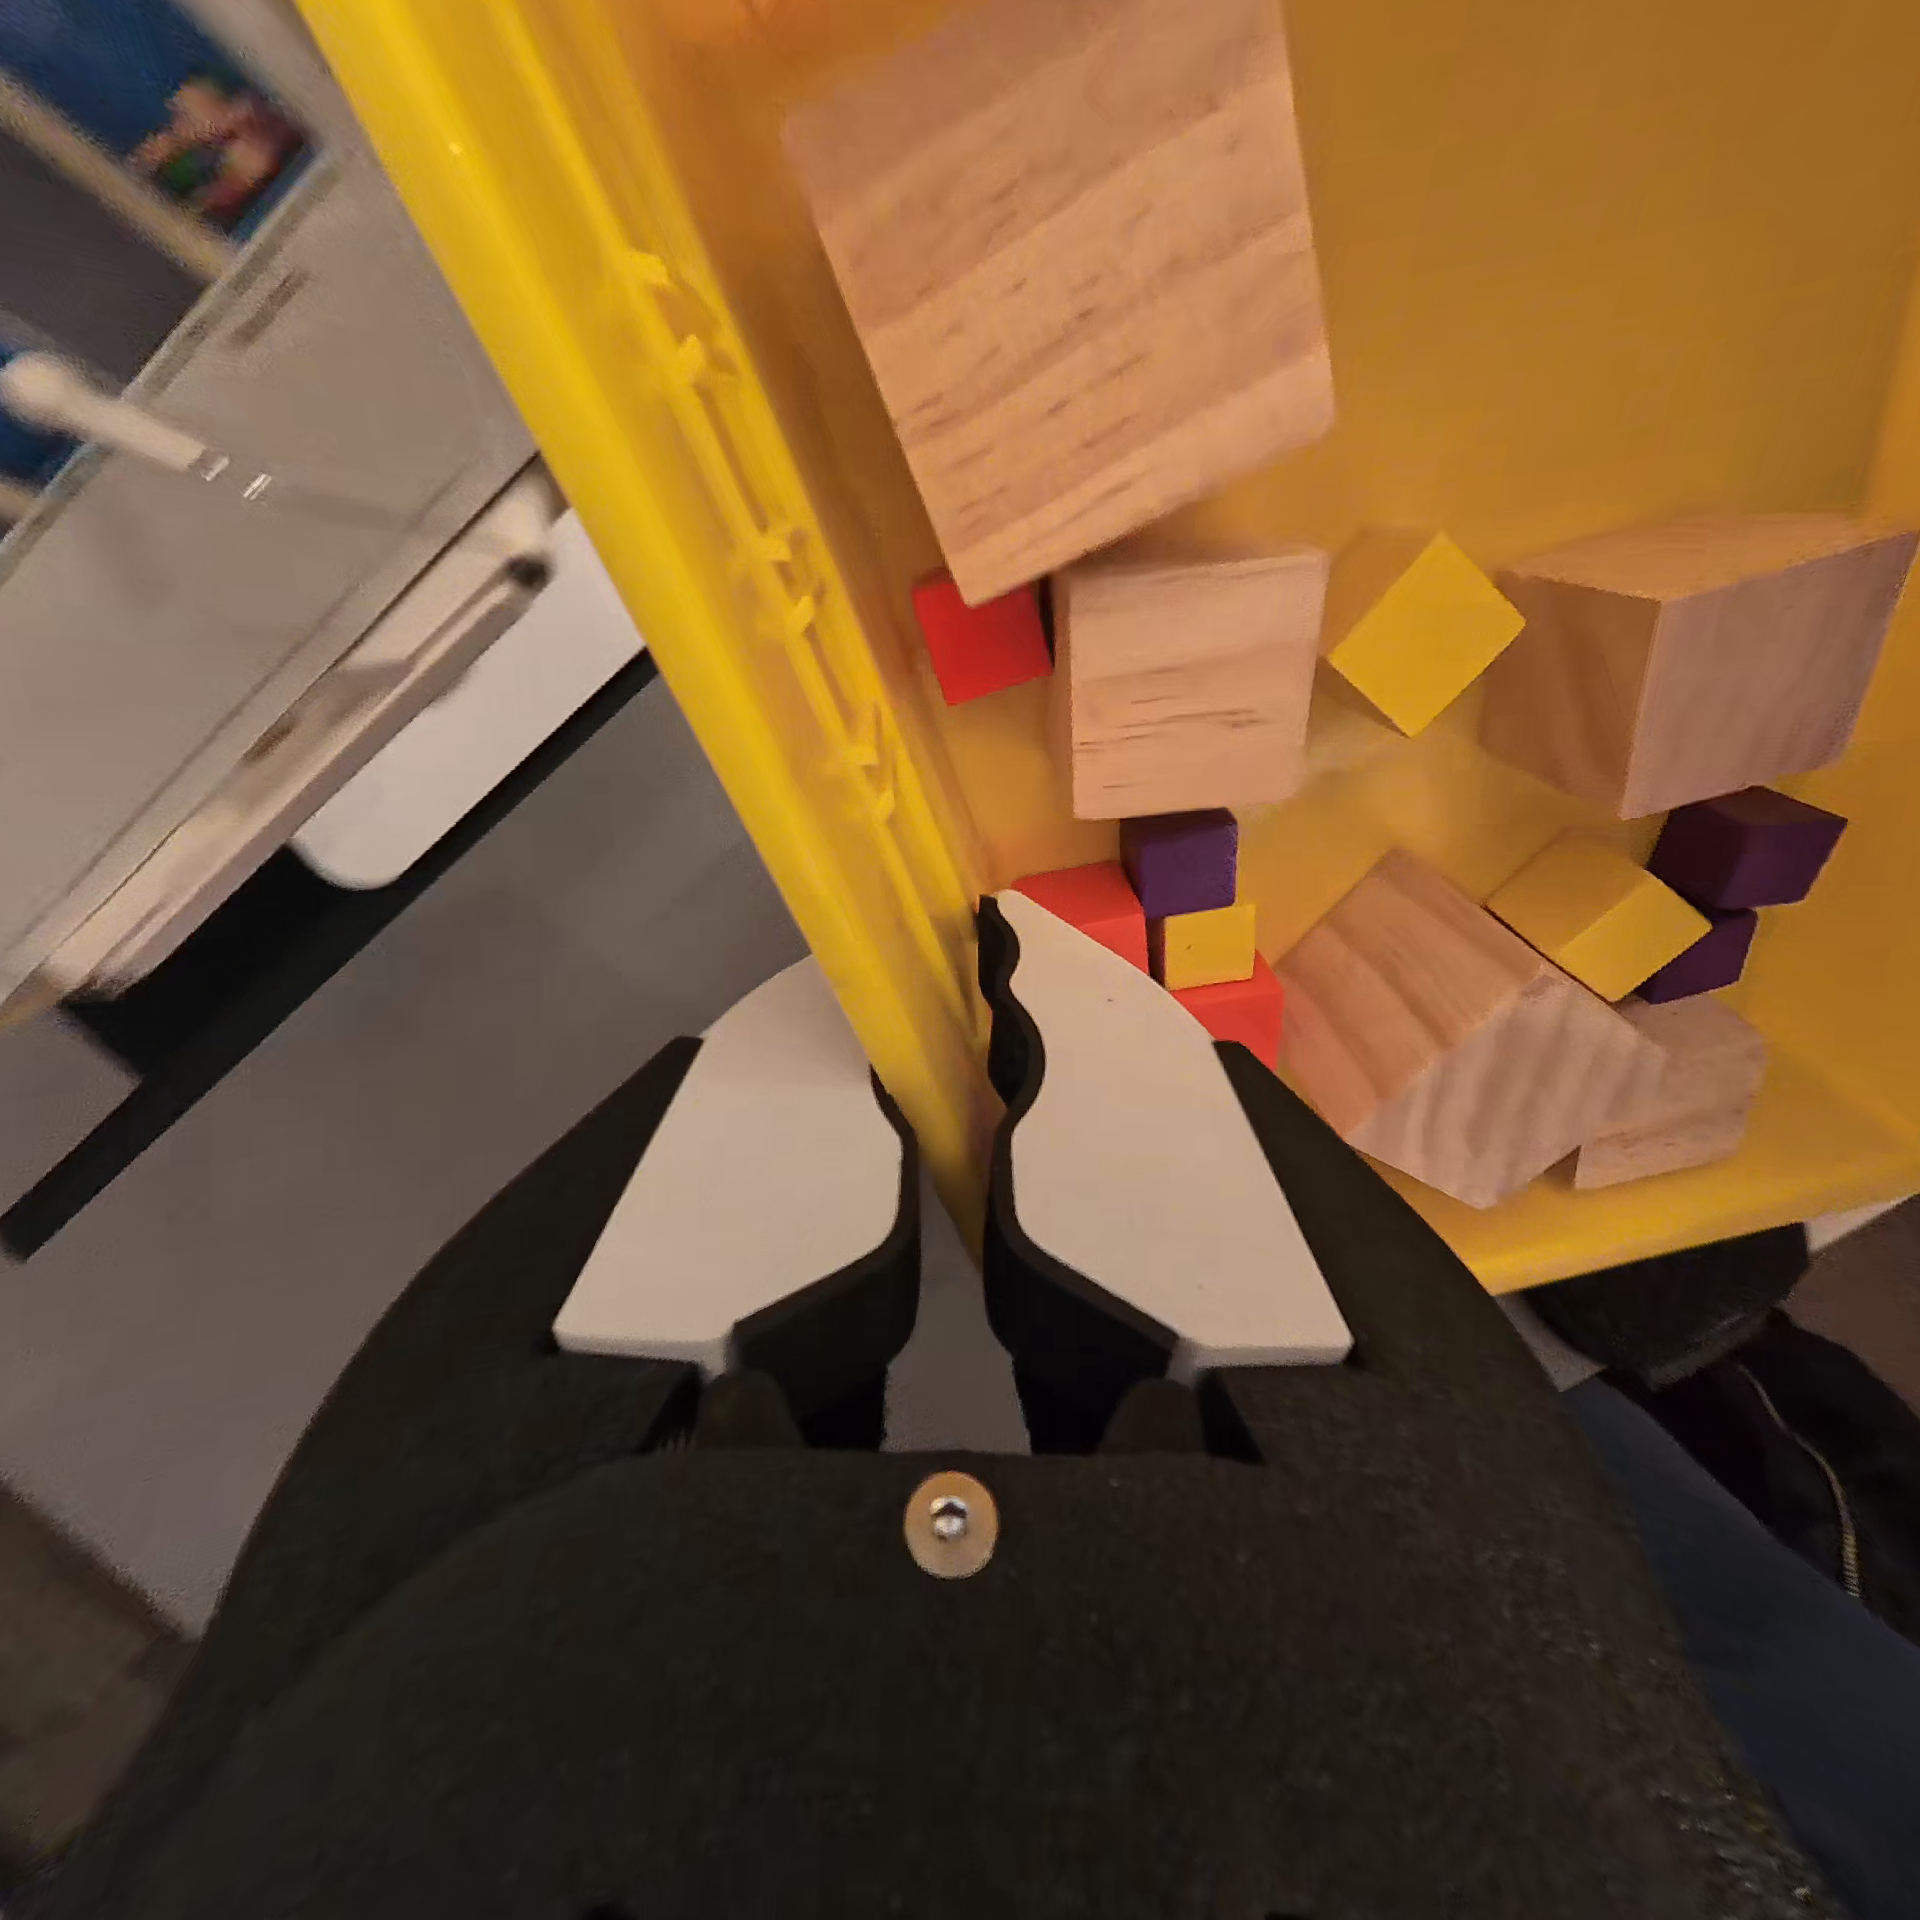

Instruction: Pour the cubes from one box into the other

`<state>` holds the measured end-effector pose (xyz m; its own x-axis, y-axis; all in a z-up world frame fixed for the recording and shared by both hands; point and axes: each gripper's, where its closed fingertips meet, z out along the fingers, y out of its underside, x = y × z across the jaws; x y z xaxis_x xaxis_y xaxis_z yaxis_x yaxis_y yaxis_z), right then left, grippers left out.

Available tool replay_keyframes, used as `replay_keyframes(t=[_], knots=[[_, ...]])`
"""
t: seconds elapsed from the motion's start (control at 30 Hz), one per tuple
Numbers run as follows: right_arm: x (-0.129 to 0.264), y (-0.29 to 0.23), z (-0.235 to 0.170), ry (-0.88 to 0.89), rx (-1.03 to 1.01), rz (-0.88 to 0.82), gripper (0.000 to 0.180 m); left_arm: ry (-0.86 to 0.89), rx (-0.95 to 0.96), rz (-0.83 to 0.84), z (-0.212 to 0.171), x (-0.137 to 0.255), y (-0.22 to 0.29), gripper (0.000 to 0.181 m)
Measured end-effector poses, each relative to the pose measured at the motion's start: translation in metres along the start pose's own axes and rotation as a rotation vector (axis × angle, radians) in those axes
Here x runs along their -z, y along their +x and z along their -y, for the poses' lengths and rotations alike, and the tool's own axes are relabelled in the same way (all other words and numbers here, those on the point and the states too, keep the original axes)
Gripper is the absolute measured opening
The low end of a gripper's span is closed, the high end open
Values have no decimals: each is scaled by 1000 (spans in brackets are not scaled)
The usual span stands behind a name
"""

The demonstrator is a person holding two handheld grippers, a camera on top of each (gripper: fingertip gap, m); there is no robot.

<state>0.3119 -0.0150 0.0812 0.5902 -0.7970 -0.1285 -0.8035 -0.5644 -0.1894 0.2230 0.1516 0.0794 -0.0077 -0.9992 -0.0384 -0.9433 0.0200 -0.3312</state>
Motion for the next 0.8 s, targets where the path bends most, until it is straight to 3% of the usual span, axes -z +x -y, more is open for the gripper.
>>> replay_keyframes(t=[0.17, 0.33, 0.8], knots=[[8, 65, -1, 98, -18, -135, 5, 87, -22, -119, 35, -35, 51, 6], [12, 96, 1, 172, 13, -239, 6, 167, 23, -244, 53, -59, 76, 5], [47, 80, 24, 501, 186, -421, 6, 526, 50, -225, 71, -48, 59, 5]])
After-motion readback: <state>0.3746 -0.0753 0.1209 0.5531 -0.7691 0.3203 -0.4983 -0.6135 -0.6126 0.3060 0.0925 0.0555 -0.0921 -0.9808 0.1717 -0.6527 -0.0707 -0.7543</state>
